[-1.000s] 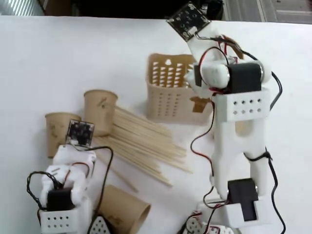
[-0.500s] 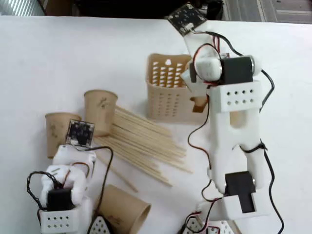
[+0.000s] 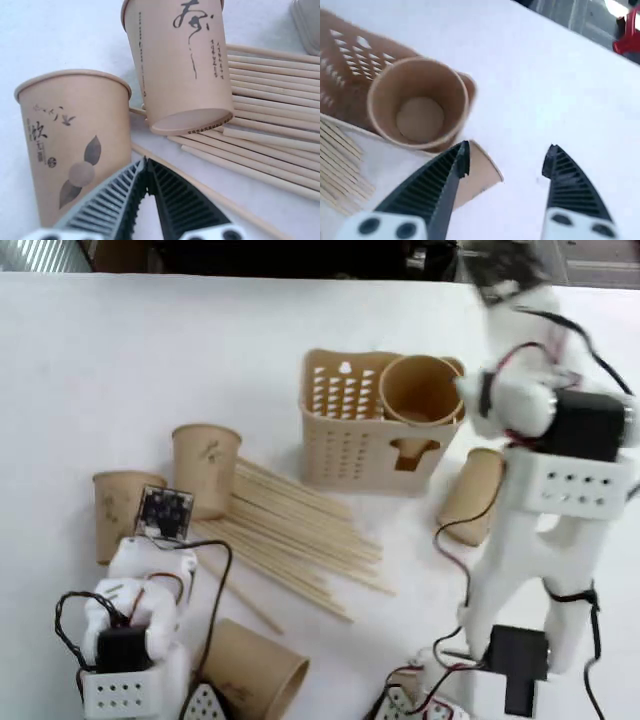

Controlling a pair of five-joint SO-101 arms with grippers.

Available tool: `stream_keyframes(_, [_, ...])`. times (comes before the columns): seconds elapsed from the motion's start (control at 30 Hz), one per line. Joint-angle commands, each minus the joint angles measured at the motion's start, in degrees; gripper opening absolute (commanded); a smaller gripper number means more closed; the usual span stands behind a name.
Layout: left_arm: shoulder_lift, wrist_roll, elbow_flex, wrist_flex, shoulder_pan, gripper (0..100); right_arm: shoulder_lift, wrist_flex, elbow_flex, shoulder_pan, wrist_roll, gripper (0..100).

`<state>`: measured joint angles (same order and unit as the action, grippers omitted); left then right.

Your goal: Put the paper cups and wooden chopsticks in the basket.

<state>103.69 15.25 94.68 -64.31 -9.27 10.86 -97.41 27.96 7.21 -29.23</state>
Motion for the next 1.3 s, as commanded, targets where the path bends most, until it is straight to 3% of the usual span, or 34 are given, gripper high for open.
stream_keyframes(0.0, [0.7, 0.4, -0.8, 1.4, -0.4, 2, 1.7, 0.1, -5.2, 7.3, 0.4, 24.6])
stream_keyframes(0.1, [0.7, 0.4, -0.8, 1.4, -0.4, 2, 1.7, 3.8, -12.7, 10.5, 0.2, 24.6])
stream_keyframes(0.33, [0.7, 0.4, -0.8, 1.4, -0.4, 2, -2.2, 15.4, -28.4, 10.9, -12.0, 24.6])
stream_keyframes(0.6, [0.7, 0.4, -0.8, 1.4, -0.4, 2, -19.3, 15.1, -19.5, 10.1, -12.4, 24.7])
stream_keyframes(0.97, [0.7, 0.4, -0.8, 1.4, -0.3, 2, -38.8, -1.0, 2.6, 7.7, -12.1, 23.9])
stream_keyframes(1.13, [0.7, 0.4, -0.8, 1.4, -0.3, 2, -39.3, -1.0, 1.8, 7.8, -12.5, 10.5])
stream_keyframes(1.27, [0.7, 0.4, -0.8, 1.4, -0.3, 2, -39.3, -1.2, 1.5, 7.9, -12.5, 6.7])
